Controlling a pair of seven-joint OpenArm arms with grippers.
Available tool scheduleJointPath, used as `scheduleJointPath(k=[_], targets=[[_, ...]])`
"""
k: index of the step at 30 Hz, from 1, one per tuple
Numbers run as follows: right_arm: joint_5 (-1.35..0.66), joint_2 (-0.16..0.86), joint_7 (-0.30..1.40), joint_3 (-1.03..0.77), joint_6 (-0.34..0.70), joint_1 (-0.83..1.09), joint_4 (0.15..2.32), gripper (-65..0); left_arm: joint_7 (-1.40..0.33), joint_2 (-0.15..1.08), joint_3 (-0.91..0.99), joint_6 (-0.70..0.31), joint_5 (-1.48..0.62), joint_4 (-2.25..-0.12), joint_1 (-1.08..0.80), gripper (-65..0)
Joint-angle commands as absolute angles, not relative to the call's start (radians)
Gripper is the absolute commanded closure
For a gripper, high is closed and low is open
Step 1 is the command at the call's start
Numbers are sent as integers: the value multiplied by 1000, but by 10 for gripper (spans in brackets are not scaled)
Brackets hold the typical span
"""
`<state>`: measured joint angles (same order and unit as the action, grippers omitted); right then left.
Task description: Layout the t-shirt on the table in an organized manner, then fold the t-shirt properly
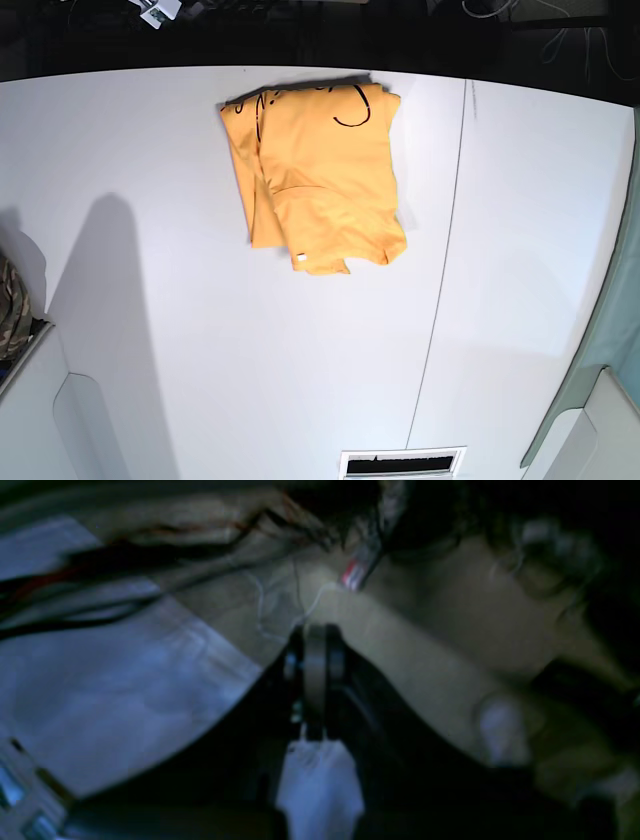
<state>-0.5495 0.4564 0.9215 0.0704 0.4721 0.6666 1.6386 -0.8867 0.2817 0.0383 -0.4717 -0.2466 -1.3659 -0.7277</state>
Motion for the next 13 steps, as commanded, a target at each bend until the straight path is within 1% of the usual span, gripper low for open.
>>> scheduleJointPath(k=[1,3,8,10,13], targets=[[-557,462,917,68,461,670,1612,0,-895,289,8,-450,-241,-1314,-708,-95],[-546,447,945,68,448,644,1539,0,-896,288,-63,-426,-242,-1176,-625,-95],[-534,397,1043,68,440,541,1362,0,-867,279,-241,-422,-244,-839,-398,-95],[-536,391,1055,68,441,511,1308,0,-867,265,-289,-422,-244,-756,-337,-95],[-538,383,1049,67,441,484,1269,0,-854,255,-330,-422,-244,-718,-285,-95]])
